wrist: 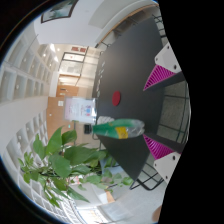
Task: Pour water
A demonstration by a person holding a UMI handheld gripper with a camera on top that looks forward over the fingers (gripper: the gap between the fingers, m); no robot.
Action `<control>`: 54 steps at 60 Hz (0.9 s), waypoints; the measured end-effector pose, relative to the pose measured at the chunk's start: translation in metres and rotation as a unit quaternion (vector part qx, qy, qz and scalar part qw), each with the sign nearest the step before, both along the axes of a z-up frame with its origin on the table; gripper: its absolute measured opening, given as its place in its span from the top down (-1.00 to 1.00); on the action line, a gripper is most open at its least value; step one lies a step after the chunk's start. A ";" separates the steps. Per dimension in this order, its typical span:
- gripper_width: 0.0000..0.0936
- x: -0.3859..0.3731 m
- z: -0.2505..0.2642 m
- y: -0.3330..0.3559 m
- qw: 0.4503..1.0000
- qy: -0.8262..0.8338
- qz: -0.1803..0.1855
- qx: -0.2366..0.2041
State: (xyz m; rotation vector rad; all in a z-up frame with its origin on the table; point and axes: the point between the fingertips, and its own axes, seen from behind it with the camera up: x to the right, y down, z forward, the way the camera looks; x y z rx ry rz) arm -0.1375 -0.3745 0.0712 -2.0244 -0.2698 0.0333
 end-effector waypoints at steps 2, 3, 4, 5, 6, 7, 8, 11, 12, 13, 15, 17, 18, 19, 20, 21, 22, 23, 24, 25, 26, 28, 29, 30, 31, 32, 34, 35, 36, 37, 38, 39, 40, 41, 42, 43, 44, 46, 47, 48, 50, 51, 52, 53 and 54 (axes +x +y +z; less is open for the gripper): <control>-0.84 -0.018 0.001 0.008 1.000 0.003 0.008 0.006; -0.83 -0.025 0.003 0.014 1.000 0.004 0.008 0.011; -0.83 -0.031 0.004 0.019 1.000 0.005 0.006 0.015; -0.83 -0.035 0.005 0.025 1.000 0.007 0.003 0.020; -0.83 -0.040 0.006 0.031 1.000 0.009 -0.001 0.024; -0.84 -0.045 0.007 0.036 1.000 0.012 -0.003 0.027; -0.84 -0.051 0.007 0.042 0.999 0.014 -0.003 0.029; -0.83 -0.066 0.005 0.059 0.999 0.017 -0.003 0.031; -0.82 -0.069 0.005 0.065 0.999 0.018 -0.006 0.032; -0.83 -0.072 0.003 0.070 0.999 0.019 -0.009 0.033; -0.82 -0.076 0.001 0.081 0.999 0.020 -0.016 0.035; -0.82 -0.081 -0.002 0.094 0.999 0.019 -0.023 0.038; -0.82 -0.081 -0.003 0.098 0.999 0.017 -0.026 0.039; -0.82 -0.082 -0.005 0.103 0.999 0.016 -0.029 0.040; -0.82 -0.082 -0.008 0.108 0.998 0.014 -0.033 0.042; -0.81 -0.083 -0.010 0.112 0.998 0.013 -0.036 0.043; -0.80 -0.083 -0.013 0.117 0.998 0.012 -0.038 0.045; -0.77 -0.080 -0.015 0.115 0.998 0.011 -0.038 0.046; -0.76 -0.083 -0.017 0.124 0.998 0.011 -0.040 0.048; -0.67 -0.083 -0.019 0.128 0.998 0.010 -0.043 0.050; -0.55 -0.083 -0.020 0.131 0.998 0.010 -0.045 0.053; -0.32 -0.081 -0.021 0.136 0.997 0.009 -0.049 0.061; -0.20 -0.079 -0.019 0.139 0.996 0.007 -0.051 0.069; -0.19 -0.078 -0.019 0.136 0.996 0.009 -0.051 0.073; -0.18 -0.081 -0.019 0.139 0.996 0.012 -0.051 0.078; -0.15 -0.081 -0.018 0.139 0.995 0.013 -0.050 0.082; -0.11 -0.081 -0.018 0.140 0.995 0.014 -0.048 0.084; -0.07 -0.081 -0.017 0.141 0.995 0.014 -0.049 0.086; -0.05 -0.080 -0.017 0.141 0.995 0.013 -0.051 0.087; -0.02 -0.078 -0.017 0.141 0.995 0.011 -0.054 0.088; 0.00 -0.076 -0.017 0.141 0.994 0.009 -0.058 0.089; 0.02 -0.075 -0.017 0.142 0.994 0.006 -0.061 0.089; 0.06 -0.074 -0.017 0.142 0.994 0.005 -0.063 0.091; 0.05 -0.073 -0.015 0.143 0.993 0.004 -0.065 0.094; 0.10 -0.072 -0.015 0.144 0.993 0.002 -0.066 0.095; 0.10 -0.070 -0.014 0.145 0.993 -0.002 -0.067 0.098; 0.10 -0.067 -0.013 0.145 0.993 -0.007 -0.068 0.097; 0.11 -0.055 -0.008 0.145 0.992 -0.016 -0.073 0.101; 0.11 -0.050 -0.005 0.146 0.991 -0.020 -0.077 0.104; 0.11 -0.043 -0.003 0.147 0.991 -0.023 -0.082 0.107; 0.10 -0.028 0.003 0.152 0.989 -0.030 -0.095 0.112; 0.10 -0.018 0.007 0.155 0.987 -0.032 -0.103 0.115; 0.10 -0.008 0.011 0.158 0.986 -0.036 -0.113 0.118; 0.10 0.003 0.016 0.162 0.984 -0.045 -0.122 0.121; 0.10 0.015 0.021 0.165 0.982 -0.058 -0.132 0.125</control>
